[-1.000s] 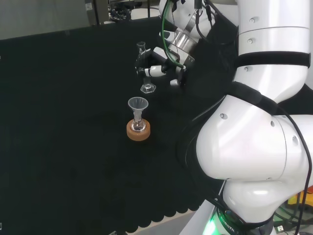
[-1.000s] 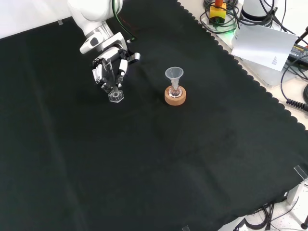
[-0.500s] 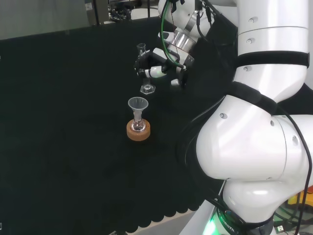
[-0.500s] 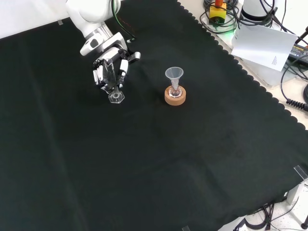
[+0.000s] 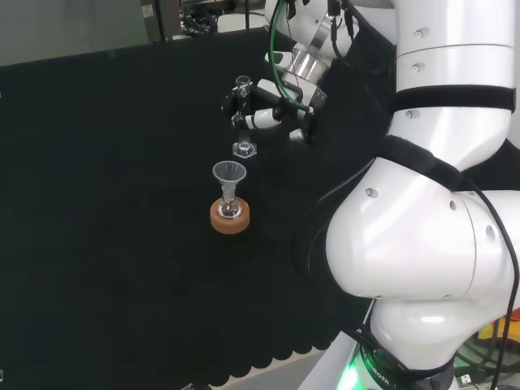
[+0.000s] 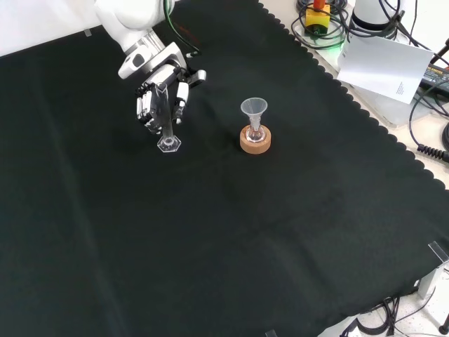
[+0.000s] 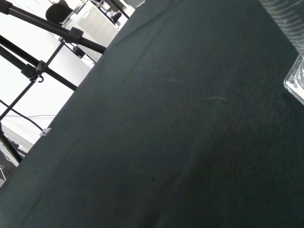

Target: Put the graduated cylinder back on the table.

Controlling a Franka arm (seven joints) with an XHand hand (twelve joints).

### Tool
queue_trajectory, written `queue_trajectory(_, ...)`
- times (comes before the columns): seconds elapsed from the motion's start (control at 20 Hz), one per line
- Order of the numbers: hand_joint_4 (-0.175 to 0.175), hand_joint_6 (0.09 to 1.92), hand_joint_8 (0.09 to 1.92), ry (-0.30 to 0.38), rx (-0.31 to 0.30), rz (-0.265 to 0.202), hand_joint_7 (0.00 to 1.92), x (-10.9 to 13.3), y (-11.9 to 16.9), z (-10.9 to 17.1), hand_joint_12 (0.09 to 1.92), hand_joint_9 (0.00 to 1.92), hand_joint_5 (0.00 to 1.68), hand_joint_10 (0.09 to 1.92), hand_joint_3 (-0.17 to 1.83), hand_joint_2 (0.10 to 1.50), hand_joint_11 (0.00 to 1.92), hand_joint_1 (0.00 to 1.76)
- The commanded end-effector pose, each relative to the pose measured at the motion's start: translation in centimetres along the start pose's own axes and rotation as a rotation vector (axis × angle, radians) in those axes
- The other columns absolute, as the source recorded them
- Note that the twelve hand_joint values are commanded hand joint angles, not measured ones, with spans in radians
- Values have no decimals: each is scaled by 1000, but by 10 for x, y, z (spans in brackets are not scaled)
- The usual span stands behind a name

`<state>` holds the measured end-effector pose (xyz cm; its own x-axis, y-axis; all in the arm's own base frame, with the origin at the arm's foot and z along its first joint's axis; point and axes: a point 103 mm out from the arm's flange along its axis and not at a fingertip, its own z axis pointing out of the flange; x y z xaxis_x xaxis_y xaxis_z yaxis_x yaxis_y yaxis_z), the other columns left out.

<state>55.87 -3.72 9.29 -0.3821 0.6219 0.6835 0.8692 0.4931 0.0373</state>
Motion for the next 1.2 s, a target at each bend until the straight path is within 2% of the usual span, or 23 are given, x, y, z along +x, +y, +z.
queue_trajectory(0.05, -42, 640, 596, -25, -12, 11, 578, 7, -6, -16, 1206, 991, 536, 87, -175, 1044, 591, 1000)
queue_trajectory(0.3, -52, 487, 625, -80, -38, 26, 417, 19, -5, -45, 1276, 854, 405, 87, -175, 1011, 440, 950)
queue_trajectory(0.55, -57, 342, 646, -130, -86, 46, 231, 33, -9, -77, 1330, 687, 364, 87, -175, 991, 264, 905)
queue_trajectory(0.75, -59, 256, 656, -171, -117, 63, 174, 46, -18, -100, 1355, 632, 361, 87, -175, 982, 192, 885)
queue_trajectory(0.95, -60, 230, 659, -221, -144, 76, 163, 67, -33, -122, 1356, 619, 364, 87, -175, 979, 170, 877)
queue_trajectory(1.2, -60, 218, 659, -295, -170, 93, 160, 107, -63, -142, 1359, 615, 366, 87, -175, 978, 159, 871)
